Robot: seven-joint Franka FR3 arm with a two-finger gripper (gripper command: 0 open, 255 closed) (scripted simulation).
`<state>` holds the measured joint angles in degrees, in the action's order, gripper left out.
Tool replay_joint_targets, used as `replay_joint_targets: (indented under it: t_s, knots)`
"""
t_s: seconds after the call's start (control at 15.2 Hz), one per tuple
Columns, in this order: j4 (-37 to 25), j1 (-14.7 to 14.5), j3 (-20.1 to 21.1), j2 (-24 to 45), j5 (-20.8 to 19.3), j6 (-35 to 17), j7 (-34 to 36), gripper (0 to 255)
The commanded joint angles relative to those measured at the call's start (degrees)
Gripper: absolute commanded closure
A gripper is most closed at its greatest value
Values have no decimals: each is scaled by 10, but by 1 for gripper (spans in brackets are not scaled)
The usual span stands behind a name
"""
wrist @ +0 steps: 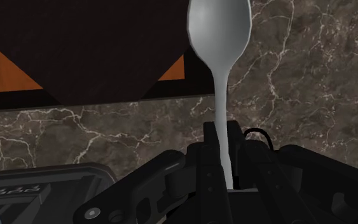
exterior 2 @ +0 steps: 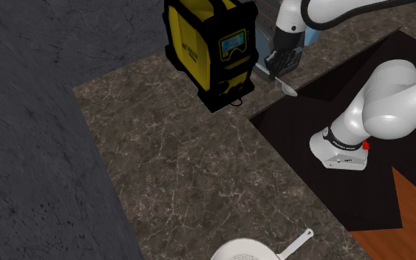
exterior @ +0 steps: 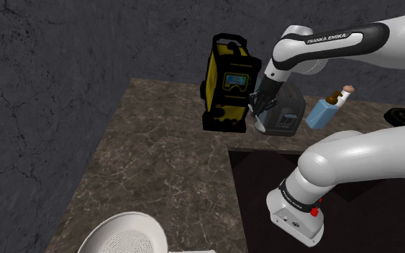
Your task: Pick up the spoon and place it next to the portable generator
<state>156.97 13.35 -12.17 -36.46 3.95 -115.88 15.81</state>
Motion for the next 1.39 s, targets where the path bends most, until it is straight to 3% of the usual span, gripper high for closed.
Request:
replay_joint_targets:
  t_s: [0.0,1.32]
  knots:
    - [10,-1,-3,11,1,-21,-4,255]
    - [83,-28,-32,150,37,-229,-59,255]
